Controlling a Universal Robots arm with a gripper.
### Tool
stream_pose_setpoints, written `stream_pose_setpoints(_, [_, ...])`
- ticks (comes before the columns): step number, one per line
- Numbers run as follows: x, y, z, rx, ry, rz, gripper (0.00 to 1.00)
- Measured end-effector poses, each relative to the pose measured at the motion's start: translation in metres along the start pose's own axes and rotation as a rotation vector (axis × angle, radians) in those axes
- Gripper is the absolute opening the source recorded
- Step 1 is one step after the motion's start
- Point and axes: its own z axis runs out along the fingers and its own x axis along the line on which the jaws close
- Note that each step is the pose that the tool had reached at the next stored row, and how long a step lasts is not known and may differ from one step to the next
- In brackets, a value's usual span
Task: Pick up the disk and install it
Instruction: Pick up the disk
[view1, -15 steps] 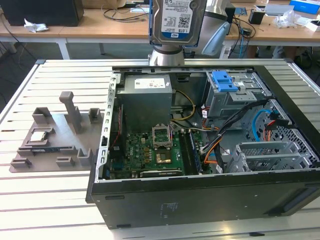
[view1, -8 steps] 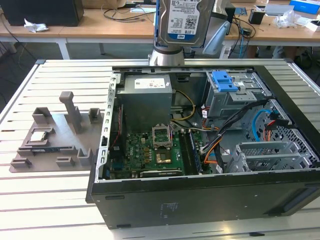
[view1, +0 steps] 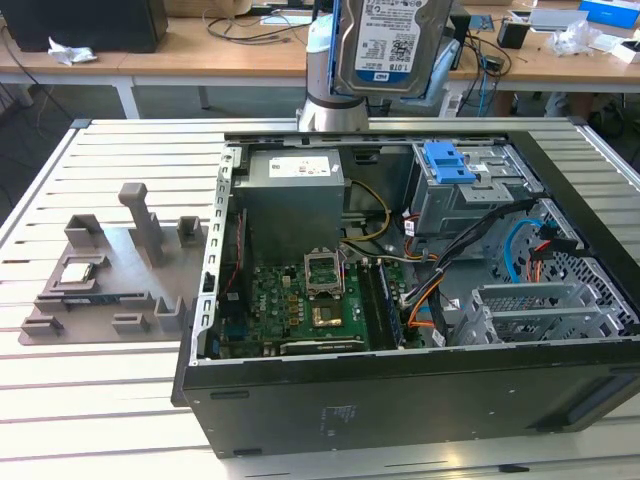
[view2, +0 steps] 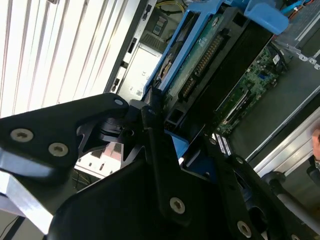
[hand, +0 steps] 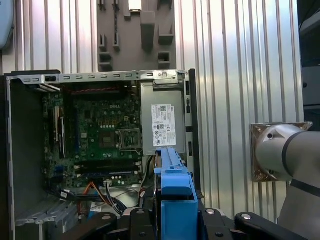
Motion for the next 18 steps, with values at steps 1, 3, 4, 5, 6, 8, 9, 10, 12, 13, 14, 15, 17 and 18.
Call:
stream_pose_setpoints(1, [0.0006,-0.0036,0.0000,0.0000,0.0000,0.000,0.37])
stream_pose_setpoints(3, [0.0014,-0.0082,-0.0001,-0.0001,0.0000,0.000,0.37])
stream_pose_setpoints(4, [0.0016,-0.0093,-0.0001,-0.0001,0.0000,0.000,0.37])
stream_pose_setpoints(5, [0.0018,-0.0109,-0.0001,-0.0001,0.0000,0.000,0.37])
stream_pose_setpoints(6, [0.0019,-0.0120,-0.0002,-0.0001,0.0000,0.000,0.37])
stream_pose_setpoints(8, [0.0023,-0.0156,-0.0002,-0.0001,0.0001,0.000,0.37])
stream_pose_setpoints(9, [0.0024,-0.0165,-0.0002,-0.0001,0.0001,0.000,0.37])
stream_pose_setpoints(10, [0.0025,-0.0180,-0.0002,-0.0002,0.0001,0.000,0.37])
stream_pose_setpoints(12, [0.0027,-0.0205,-0.0003,-0.0002,0.0001,0.000,0.37])
stream_pose_setpoints(13, [0.0028,-0.0227,-0.0003,-0.0003,0.0001,0.000,0.37])
stream_pose_setpoints(14, [0.0029,-0.0244,-0.0003,-0.0003,0.0001,0.000,0.37])
stream_pose_setpoints(15, [0.0029,-0.0257,-0.0003,-0.0003,0.0000,0.000,0.37])
stream_pose_setpoints(17, [0.0030,-0.0304,-0.0004,-0.0003,0.0001,0.000,0.37])
stream_pose_setpoints(18, [0.0030,-0.0316,-0.0004,-0.0004,0.0001,0.000,0.37])
